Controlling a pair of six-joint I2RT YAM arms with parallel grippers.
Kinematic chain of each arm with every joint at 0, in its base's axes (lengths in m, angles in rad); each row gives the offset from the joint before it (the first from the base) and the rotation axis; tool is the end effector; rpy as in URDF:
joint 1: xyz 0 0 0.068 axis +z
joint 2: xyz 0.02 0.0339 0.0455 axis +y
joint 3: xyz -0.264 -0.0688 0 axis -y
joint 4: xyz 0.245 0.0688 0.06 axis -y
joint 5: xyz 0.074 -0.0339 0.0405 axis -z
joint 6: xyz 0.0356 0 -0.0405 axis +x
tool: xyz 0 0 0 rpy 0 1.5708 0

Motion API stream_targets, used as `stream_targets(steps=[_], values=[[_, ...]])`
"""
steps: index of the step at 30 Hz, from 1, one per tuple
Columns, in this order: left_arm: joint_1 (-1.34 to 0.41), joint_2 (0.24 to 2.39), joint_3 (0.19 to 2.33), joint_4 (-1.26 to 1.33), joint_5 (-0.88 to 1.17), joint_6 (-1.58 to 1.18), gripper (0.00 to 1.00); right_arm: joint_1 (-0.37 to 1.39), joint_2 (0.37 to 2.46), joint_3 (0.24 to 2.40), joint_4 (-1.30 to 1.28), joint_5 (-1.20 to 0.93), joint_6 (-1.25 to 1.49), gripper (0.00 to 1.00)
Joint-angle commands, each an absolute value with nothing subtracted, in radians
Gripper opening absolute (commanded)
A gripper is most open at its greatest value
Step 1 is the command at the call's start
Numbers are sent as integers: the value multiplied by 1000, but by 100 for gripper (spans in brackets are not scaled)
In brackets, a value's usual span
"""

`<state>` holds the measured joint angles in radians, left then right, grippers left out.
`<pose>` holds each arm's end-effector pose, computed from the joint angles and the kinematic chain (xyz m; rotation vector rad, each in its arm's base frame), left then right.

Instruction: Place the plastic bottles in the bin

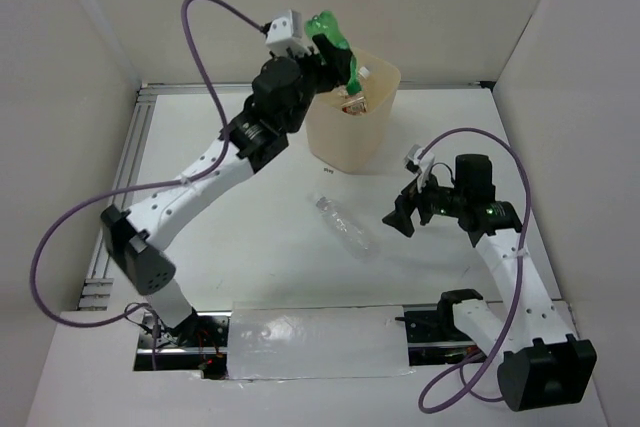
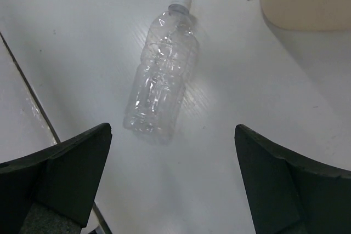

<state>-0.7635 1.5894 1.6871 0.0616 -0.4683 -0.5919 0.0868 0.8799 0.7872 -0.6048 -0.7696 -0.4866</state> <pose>0.2765 -0.2424 0.4778 -0.2746 1.4502 -0.7817 0.1748 0.0401 0.2901 -0.9630 1.8795 0.6314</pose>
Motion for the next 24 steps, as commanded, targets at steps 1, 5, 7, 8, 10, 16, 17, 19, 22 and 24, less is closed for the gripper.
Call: stream_targets(steps=[1,5,7,8,10,16,17,19,22,24], values=[[-723,1771,1879,181,-515,-506,17,81,902,816,-603,-778,-466,100],[-698,2012,2165,59,-570,-450,27,81,957,860,-615,-778,-430,98],[-698,2106,2262,3,-583,-411,44,81,995,891,-624,-778,-420,94],[-689,2126,2276,-8,-592,-411,55,81,1011,902,-624,-758,-420,94],[-678,2138,2286,-44,-592,-411,74,104,1066,926,-634,-717,-429,100],[-660,2073,2195,-26,-540,-413,100,201,1212,986,-634,-594,-489,100],[-660,2056,2195,-26,-531,-400,100,218,1229,995,-617,-583,-489,100],[-670,1973,2139,-9,-531,-368,100,264,1279,1006,-603,-562,-508,100],[-716,1837,2002,73,-505,-333,100,314,1330,1006,-592,-534,-518,100],[-741,1670,1808,145,-505,-292,100,365,1376,1015,-592,-514,-531,98]])
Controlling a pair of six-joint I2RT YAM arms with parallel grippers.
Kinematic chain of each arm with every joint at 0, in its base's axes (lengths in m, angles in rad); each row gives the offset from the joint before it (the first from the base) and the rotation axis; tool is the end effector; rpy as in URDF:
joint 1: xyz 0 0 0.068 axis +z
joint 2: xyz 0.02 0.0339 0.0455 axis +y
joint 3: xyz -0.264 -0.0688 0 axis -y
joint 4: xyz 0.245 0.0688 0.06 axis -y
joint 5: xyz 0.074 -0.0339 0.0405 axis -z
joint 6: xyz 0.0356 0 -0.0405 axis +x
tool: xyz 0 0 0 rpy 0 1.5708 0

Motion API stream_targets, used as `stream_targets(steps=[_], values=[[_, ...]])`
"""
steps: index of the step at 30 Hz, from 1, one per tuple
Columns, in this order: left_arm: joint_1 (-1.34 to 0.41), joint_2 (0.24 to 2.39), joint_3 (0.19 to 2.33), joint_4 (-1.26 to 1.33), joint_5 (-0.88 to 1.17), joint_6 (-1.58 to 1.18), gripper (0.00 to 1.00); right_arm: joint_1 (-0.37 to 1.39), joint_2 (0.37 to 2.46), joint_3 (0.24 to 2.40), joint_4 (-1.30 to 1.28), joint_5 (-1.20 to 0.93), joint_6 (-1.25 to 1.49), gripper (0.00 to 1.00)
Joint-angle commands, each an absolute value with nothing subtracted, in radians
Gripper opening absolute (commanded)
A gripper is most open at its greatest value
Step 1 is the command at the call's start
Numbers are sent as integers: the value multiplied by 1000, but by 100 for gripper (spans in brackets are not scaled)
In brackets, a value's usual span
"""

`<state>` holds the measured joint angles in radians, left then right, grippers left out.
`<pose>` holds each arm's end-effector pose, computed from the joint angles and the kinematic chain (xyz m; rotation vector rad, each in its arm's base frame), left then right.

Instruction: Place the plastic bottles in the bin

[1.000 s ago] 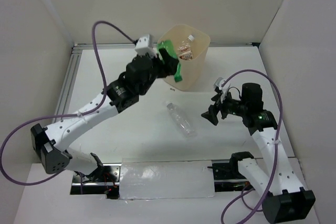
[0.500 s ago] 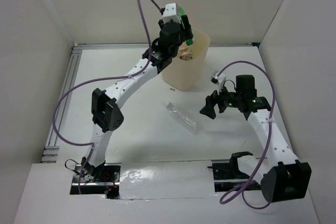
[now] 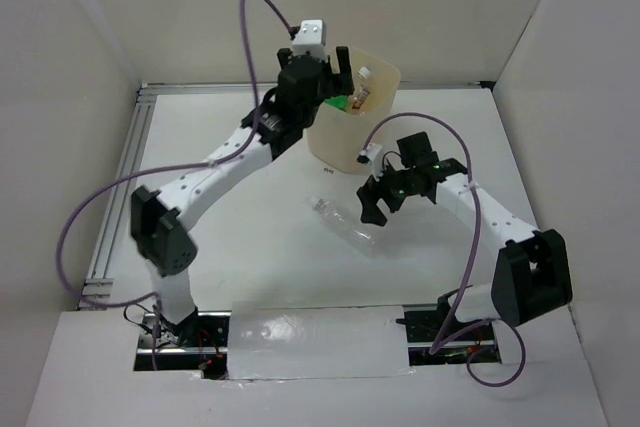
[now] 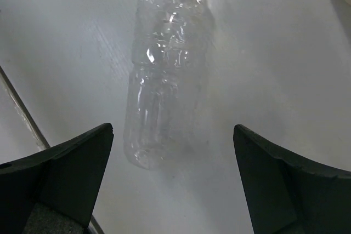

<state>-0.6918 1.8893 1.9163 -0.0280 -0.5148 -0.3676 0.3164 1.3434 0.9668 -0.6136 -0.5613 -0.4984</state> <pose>0.3585 -0.2742 0.4307 -0.1507 1.5805 -0.4262 0.2483 0.1012 0.2493 -1.1627 2.1626 0.6358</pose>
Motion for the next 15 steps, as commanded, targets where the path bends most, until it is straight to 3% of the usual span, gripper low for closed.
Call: stream_targets(steps=[1,3,5,10,14,15], values=[[-764,1614,1683,158,-518,-281,100,392,1405,1015,-592,-505,-531,96],[-785,1383,1482,158,-543,-291,100,432,1454,1040,-581,-485,-531,96],[-795,1323,1335,121,-567,-320,100,459,1489,1052,-568,-462,-520,96],[-804,934,896,-67,-552,-518,100,557,1621,1075,-529,-322,-474,96],[-865,711,665,-225,-538,-756,100,607,1715,1089,-529,-255,-454,87],[-880,671,599,-239,-555,-776,100,607,1715,1089,-529,-255,-454,74]])
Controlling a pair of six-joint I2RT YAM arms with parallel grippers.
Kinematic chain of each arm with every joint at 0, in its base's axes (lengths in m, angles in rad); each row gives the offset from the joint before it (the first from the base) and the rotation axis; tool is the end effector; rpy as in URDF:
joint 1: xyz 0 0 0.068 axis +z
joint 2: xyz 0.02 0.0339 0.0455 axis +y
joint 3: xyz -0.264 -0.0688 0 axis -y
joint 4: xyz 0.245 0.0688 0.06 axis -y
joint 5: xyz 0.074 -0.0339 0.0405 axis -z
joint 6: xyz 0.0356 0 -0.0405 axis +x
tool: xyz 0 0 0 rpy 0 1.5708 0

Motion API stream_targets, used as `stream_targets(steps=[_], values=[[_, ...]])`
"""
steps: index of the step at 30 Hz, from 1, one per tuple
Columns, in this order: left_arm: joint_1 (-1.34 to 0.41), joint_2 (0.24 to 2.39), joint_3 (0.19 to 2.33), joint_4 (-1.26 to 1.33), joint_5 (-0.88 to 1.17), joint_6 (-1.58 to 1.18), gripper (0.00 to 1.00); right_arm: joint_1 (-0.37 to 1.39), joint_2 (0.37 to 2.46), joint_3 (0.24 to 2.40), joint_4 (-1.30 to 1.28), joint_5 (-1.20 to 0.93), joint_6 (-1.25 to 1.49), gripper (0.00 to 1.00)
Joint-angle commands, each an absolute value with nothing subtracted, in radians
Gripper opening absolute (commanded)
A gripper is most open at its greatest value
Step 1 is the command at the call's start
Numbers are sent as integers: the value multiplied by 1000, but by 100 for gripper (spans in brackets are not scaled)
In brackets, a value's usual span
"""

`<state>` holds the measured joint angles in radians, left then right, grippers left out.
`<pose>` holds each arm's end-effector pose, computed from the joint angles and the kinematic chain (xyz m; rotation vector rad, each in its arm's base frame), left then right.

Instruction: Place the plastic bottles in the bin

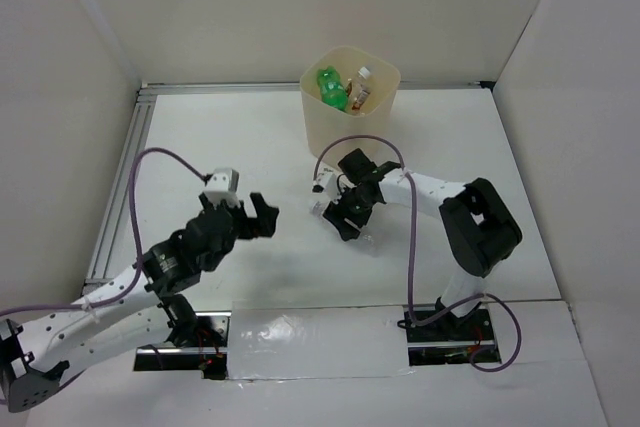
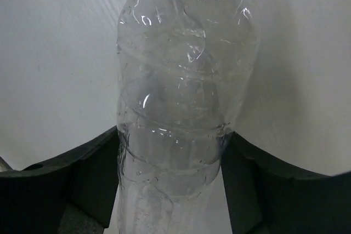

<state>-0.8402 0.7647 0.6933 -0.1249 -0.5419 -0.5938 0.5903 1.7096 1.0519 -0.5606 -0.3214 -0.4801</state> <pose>0.1342 -0.1223 0.3183 -0.1787 1.7643 -0.5704 0.2632 0.1899 0.1715 -1.4816 2.3420 0.4755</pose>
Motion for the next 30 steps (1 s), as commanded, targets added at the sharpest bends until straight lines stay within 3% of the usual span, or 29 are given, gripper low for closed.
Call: stream_targets(steps=[1,3,4,6,9,17,23,27,30], values=[[-897,635,574,-261,-567,-796,100,620,1715,1089,-544,-271,-472,67],[-945,562,525,-287,-626,-859,100,630,1689,1115,-580,-319,-527,51],[-959,549,516,-287,-640,-859,100,630,1689,1164,-648,-349,-555,34],[-991,549,515,-287,-675,-868,100,630,1678,1228,-718,-421,-619,23],[-1005,590,515,-287,-686,-859,100,611,1651,1418,-839,-521,-696,18],[-1034,703,525,-193,-684,-850,100,477,1683,2034,-760,-555,-534,17],[-1034,730,515,-144,-660,-828,100,413,1724,2097,-548,-361,-459,17],[-1034,749,515,-124,-650,-816,100,356,1825,2152,-535,-313,-503,32],[-1034,749,525,-124,-650,-807,100,324,1897,2164,-548,-341,-561,38]])
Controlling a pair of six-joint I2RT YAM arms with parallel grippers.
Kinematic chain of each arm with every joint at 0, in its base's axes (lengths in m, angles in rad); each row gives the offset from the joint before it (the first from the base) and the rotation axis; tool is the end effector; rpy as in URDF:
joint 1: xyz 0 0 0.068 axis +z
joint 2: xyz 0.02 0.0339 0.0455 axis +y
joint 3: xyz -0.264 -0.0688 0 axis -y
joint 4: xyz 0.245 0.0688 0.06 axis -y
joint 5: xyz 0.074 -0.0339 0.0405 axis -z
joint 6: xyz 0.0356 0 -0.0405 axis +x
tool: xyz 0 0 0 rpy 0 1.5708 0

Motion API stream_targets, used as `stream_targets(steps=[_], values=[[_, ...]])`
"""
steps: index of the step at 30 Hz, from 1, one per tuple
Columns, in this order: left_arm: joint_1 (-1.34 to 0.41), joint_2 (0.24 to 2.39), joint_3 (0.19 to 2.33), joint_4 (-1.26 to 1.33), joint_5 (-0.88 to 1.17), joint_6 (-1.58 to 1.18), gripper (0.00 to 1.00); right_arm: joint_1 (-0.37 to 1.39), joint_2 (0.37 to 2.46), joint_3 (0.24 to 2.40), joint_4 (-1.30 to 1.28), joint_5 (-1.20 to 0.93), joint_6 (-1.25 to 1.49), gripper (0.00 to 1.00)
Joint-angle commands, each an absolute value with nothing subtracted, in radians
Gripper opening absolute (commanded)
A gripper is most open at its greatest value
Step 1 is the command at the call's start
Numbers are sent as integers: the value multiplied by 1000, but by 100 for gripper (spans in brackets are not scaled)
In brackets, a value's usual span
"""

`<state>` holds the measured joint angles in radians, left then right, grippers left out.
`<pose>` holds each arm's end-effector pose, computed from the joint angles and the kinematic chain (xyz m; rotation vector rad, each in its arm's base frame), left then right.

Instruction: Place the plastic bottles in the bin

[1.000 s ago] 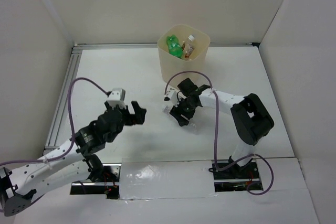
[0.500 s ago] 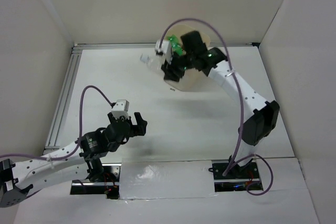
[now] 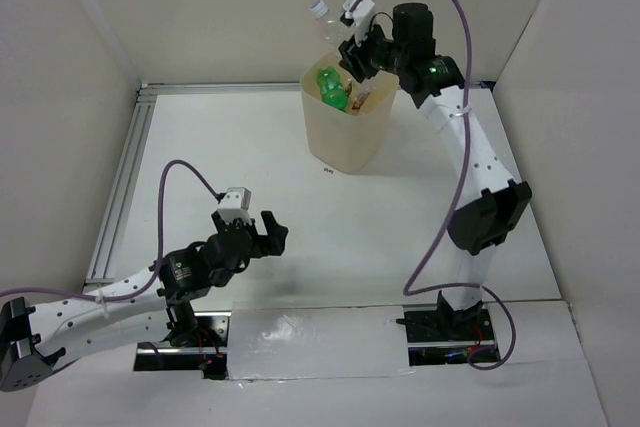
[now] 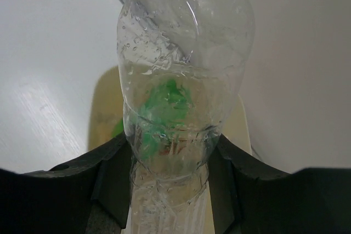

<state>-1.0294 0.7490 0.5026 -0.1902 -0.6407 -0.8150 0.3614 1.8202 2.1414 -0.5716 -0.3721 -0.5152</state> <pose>0.1068 -0.1363 0.2483 -0.1979 1.9520 -0.5896 0.3719 0.1544 0.4771 -0.9969 1.5103 0.2292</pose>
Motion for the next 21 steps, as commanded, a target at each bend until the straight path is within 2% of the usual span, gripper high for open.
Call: stream_targets(steps=[1,6,8,9,10,11,12,13,21], values=[[-1034,749,525,-124,-641,-807,100,324,1908,2155,-548,-341,-580,39],[-1034,724,506,-133,-641,-828,100,314,1954,2132,-549,-241,-751,47],[-1034,710,497,-143,-650,-839,100,302,1963,2132,-574,-229,-823,56],[-1034,698,497,-143,-650,-839,100,293,1963,2141,-587,-219,-847,63],[-1034,698,488,-152,-650,-848,100,293,1963,2154,-638,-219,-891,88],[-1034,698,488,-152,-650,-848,100,293,1963,2163,-638,-219,-891,88],[-1034,698,488,-152,-650,-848,100,293,1973,2163,-653,-219,-916,97],[-1034,698,488,-152,-650,-848,100,282,1973,2174,-688,-230,-928,100],[-1034,761,518,-101,-641,-809,100,282,1895,2164,-721,-317,-894,100]])
